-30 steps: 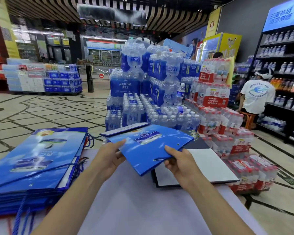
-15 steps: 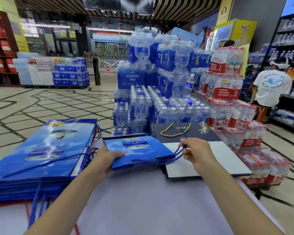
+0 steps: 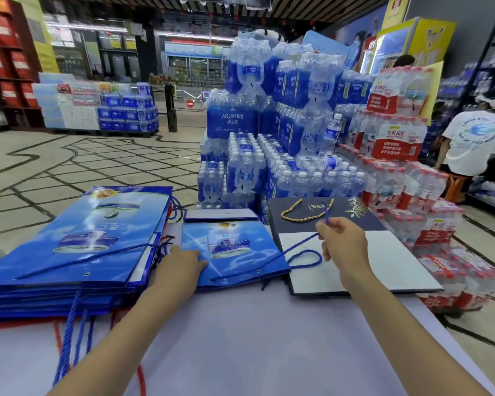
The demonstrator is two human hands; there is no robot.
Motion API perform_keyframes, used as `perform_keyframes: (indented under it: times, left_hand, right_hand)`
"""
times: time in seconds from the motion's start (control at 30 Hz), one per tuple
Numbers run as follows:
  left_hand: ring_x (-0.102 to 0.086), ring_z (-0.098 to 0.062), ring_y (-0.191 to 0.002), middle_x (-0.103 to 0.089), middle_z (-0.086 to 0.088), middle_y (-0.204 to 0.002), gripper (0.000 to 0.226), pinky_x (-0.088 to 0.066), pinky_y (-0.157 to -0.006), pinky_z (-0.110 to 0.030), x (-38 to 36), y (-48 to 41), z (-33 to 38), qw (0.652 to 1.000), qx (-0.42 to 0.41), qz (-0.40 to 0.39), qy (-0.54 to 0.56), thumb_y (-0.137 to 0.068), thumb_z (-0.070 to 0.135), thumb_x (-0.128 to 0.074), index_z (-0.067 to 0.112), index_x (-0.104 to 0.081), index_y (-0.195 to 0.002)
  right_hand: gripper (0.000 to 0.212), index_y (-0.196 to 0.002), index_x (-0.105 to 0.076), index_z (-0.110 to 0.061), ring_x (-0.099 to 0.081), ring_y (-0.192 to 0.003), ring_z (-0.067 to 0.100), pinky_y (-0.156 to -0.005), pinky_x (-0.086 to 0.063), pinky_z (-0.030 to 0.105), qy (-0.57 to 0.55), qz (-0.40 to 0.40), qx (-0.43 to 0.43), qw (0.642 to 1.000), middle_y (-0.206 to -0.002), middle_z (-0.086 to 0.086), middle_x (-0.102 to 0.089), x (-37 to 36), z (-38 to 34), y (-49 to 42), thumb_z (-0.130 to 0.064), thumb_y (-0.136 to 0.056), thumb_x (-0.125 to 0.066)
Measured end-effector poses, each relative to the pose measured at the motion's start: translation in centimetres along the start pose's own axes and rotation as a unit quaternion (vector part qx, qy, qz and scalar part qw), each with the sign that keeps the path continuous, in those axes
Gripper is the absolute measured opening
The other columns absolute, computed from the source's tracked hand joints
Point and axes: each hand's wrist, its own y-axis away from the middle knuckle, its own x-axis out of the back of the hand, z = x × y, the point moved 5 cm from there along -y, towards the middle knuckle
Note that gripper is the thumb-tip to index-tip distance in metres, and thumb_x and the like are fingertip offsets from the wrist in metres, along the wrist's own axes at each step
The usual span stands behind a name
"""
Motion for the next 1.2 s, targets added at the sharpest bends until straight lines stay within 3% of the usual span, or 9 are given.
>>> perform_keyframes:
  times: [0.2, 0.33, 0.43, 0.53, 0.63, 0.73, 0.87, 0.97, 1.2]
  left_hand:
    - [-0.058, -0.029, -0.104, -0.042, -0.016, -0.128, 0.033, -0.041, -0.071, -0.031, -0.5, 0.7, 0.1, 0.988, 0.01, -0.003, -0.152, -0.101, 0.024, -0.042, 0.022, -0.042, -0.135]
    - [-0.049, -0.032, -0.112, -0.054, -0.012, -0.119, 0.029, -0.04, -0.089, -0.039, -0.4, 0.5, 0.4, 0.987, 0.017, 0.049, -0.152, -0.101, 0.042, -0.042, 0.022, -0.056, -0.116]
    - [-0.06, -0.035, -0.086, -0.062, -0.013, -0.094, 0.025, -0.052, -0.068, -0.041, 0.1, -0.4, 0.5, 0.993, -0.016, 0.098, -0.057, -0.067, 0.021, -0.085, 0.014, -0.07, -0.085]
    - [-0.059, -0.021, -0.105, -0.063, -0.003, -0.118, 0.026, -0.048, -0.088, -0.033, 1.0, -0.6, 2.8, 0.972, -0.077, 0.086, 0.206, -0.093, 0.018, -0.06, 0.017, -0.065, -0.118]
    - [-0.058, -0.007, -0.094, -0.064, 0.013, -0.104, 0.029, -0.046, -0.081, -0.019, 0.7, -0.9, 6.0, 0.931, -0.147, 0.02, 0.333, -0.096, 0.041, -0.052, 0.027, -0.063, -0.118]
    - [-0.053, -0.003, -0.084, -0.059, 0.015, -0.09, 0.031, -0.048, -0.078, -0.026, -0.5, -1.4, 6.8, 0.947, -0.166, 0.004, 0.274, -0.083, 0.059, -0.06, 0.034, -0.063, -0.102]
    - [-0.051, -0.008, -0.078, -0.056, 0.008, -0.082, 0.014, -0.047, -0.076, -0.033, -0.9, -1.8, 5.9, 0.939, -0.173, 0.01, 0.298, -0.085, 0.032, -0.064, 0.022, -0.058, -0.077]
    - [-0.051, -0.013, -0.076, -0.055, 0.004, -0.079, 0.013, -0.047, -0.073, -0.032, -0.7, -2.1, 4.9, 0.947, -0.135, 0.015, 0.291, -0.082, 0.023, -0.062, 0.018, -0.053, -0.073]
    - [-0.048, -0.022, -0.081, -0.044, 0.0, -0.085, 0.02, -0.035, -0.066, -0.032, -0.6, -2.4, 1.3, 0.987, -0.012, 0.012, 0.157, -0.082, 0.029, -0.058, 0.017, -0.043, -0.076]
  right_hand:
    - [0.004, -0.088, -0.066, -0.009, -0.059, -0.05, 0.013, -0.051, -0.046, 0.024, 0.091, -0.168, 0.015, 0.981, -0.075, 0.007, -0.071, -4.6, 0.1, -0.1, -0.01, -0.087, -0.069]
    - [0.006, -0.083, -0.067, -0.007, -0.071, -0.063, 0.015, -0.059, -0.052, 0.023, 0.138, -0.224, 0.061, 0.963, -0.074, 0.005, -0.072, -7.3, -0.1, 0.6, -0.011, -0.084, -0.072]
    - [0.008, -0.082, -0.067, -0.008, -0.072, -0.064, 0.016, -0.064, -0.057, 0.029, 0.178, -0.255, 0.093, 0.946, -0.075, 0.004, -0.073, -8.6, -0.1, 0.7, -0.013, -0.084, -0.073]
    - [0.012, -0.081, -0.065, -0.012, -0.071, -0.062, 0.014, -0.061, -0.057, 0.028, 0.236, -0.27, 0.099, 0.928, -0.068, 0.001, -0.073, -9.6, 0.4, 0.3, -0.02, -0.085, -0.074]
    - [0.017, -0.081, -0.063, -0.018, -0.07, -0.07, 0.012, -0.073, -0.058, 0.036, 0.297, -0.268, 0.136, 0.906, -0.066, -0.005, -0.073, -10.4, 0.9, 0.1, -0.032, -0.085, -0.071]
    - [0.018, -0.078, -0.06, -0.019, -0.069, -0.063, 0.009, -0.077, -0.057, 0.038, 0.254, -0.263, 0.14, 0.92, -0.064, -0.006, -0.072, -10.4, 1.7, 0.2, -0.033, -0.085, -0.069]
    - [0.016, -0.079, -0.063, -0.015, -0.069, -0.058, 0.012, -0.072, -0.058, 0.038, 0.169, -0.257, 0.127, 0.943, -0.067, -0.003, -0.072, -9.7, 2.2, 0.2, -0.027, -0.088, -0.069]
    - [0.013, -0.08, -0.067, -0.017, -0.063, -0.057, 0.008, -0.06, -0.052, 0.023, 0.148, -0.24, 0.134, 0.95, -0.069, -0.002, -0.071, -9.5, 1.8, 0.2, -0.027, -0.089, -0.07]
    - [0.003, -0.082, -0.072, -0.028, -0.059, -0.078, 0.003, -0.072, -0.047, 0.024, 0.244, -0.281, 0.211, 0.904, -0.078, -0.014, -0.066, -9.9, 2.0, 0.8, -0.029, -0.084, -0.074]
